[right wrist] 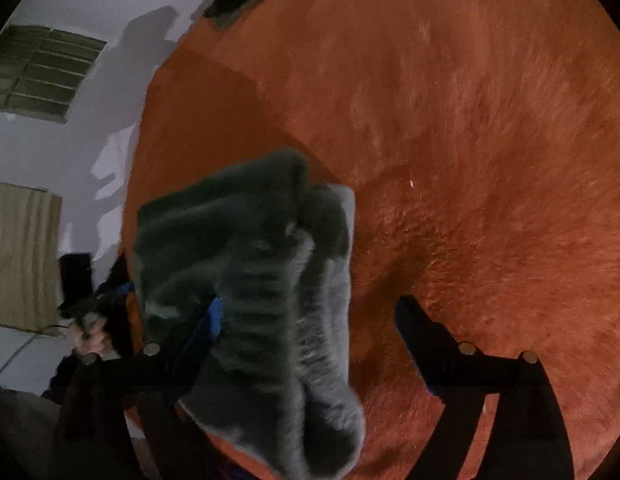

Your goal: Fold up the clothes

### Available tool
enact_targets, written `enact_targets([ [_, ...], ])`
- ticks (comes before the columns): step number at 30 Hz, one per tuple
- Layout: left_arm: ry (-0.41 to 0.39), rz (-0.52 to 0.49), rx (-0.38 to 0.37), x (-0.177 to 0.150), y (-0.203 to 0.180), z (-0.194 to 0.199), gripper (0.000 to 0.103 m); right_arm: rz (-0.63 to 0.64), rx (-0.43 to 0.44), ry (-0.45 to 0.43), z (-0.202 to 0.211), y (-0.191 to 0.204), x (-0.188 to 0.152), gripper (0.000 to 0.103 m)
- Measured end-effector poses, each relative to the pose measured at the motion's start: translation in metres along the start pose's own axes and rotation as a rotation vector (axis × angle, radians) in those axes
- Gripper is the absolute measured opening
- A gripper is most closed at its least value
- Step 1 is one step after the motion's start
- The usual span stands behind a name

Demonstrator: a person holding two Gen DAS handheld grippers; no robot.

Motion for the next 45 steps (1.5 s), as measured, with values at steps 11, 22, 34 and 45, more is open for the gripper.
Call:
enact_targets([
  [11, 0.039, 0.045, -0.138, 0.052, 0.014, -0.057, 0.063, 0.009, 0.215, 0.091, -0.039, -0.006, 0.027, 0.087],
  [22, -0.141, -0.098, -0.227, 0.054, -0.037, -0.02, 0.023, 0.107, 0.153, -0.073, -0.008, 0.022, 0.024, 0.039],
  [34, -0.576, -0.778, 0.126, 0.03, -0.162, 0.09, 0.023, 0.875, -0.465, -0.672, 0.128, 0.201, -0.028, 0.038],
  [45, -0.183, -0.561, 0.141, -0.09, -0.056, -0.025, 0.028, 1.008, -0.624, -0.22, -0.013, 0.119, -0.165, 0.042],
])
Point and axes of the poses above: each gripper's, at about its wrist camera, not at the fingertips, and z roughly against the way its jaws point, y to its left, x to its top, the point moved 4 cm from there along -z, roughly the way its jaws point, and after that the axes turned 10 degrees about y, right-handed, at the moved point
